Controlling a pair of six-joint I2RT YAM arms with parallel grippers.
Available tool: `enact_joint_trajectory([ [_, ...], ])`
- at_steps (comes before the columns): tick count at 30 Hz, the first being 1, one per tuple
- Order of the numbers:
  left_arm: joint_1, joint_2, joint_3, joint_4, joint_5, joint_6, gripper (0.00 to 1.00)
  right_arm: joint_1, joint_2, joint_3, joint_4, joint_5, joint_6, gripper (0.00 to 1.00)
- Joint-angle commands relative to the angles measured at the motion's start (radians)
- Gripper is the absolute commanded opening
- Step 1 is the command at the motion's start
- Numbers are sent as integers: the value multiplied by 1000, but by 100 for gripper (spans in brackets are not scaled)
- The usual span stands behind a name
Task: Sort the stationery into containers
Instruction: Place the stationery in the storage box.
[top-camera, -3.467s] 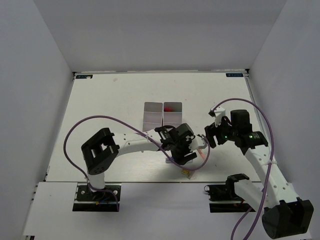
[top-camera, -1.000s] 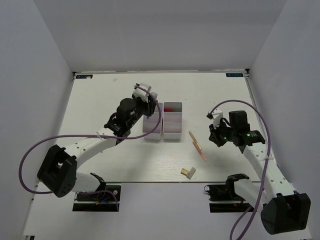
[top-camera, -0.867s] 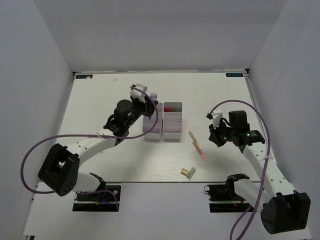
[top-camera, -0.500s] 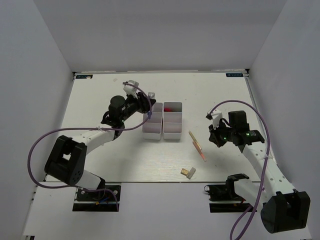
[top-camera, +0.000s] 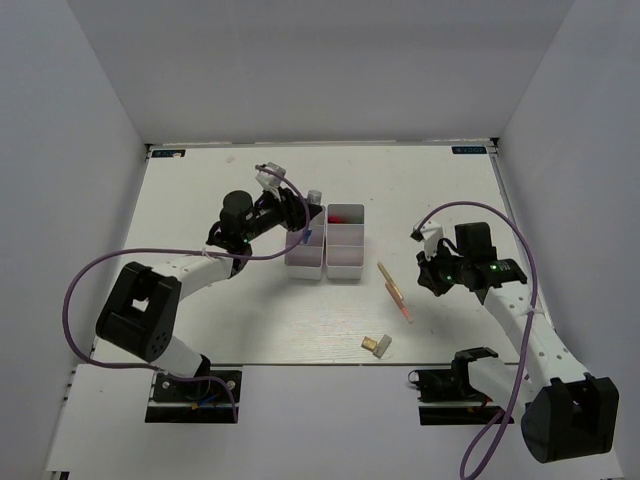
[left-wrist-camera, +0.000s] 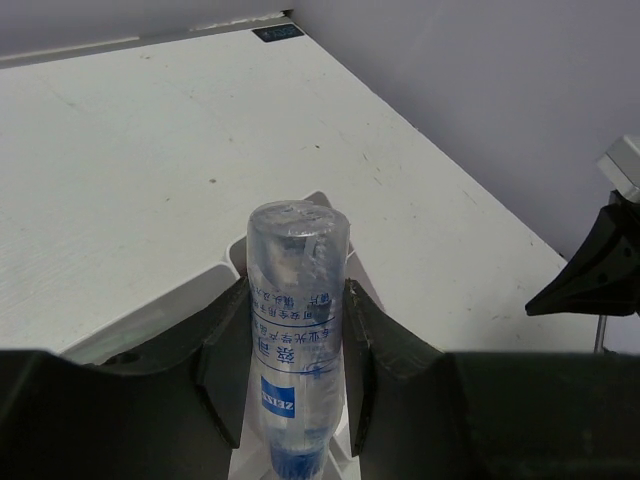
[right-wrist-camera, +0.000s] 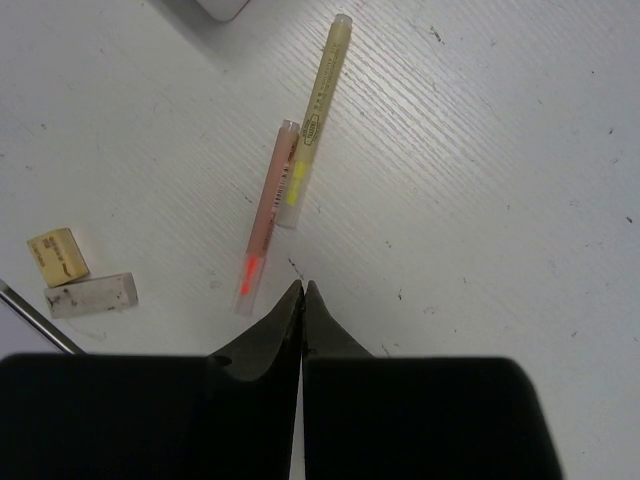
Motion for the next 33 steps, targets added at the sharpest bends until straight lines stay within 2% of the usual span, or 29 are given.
enact_joint_trajectory([
  [1,4,7,39,74,77,25,0,-2,8,-3,4,-12,-14,0],
  [4,4,15,79,27,147,69,0,-2,13,-3,2,-10,-14,0],
  [7,1,10,131,-99,228,210,0,-2,17,-3,2,-9,-14,0],
  [8,-2,4,154,-198,235,244,0,0,20,-3,2,-10,-17,0],
  [13,-6,-28,160,-338,274,469,0,0,29,-3,2,-7,-21,0],
  [16,10,-22,132,-306,304,450,0,-3,39,0,-1,-10,-22,0],
  [22,15,9,76,-108,330,391,0,-2,46,0,-4,-9,-22,0],
  [33,37,36,92,-108,394,425,0,-2,63,0,-4,-4,-24,0],
])
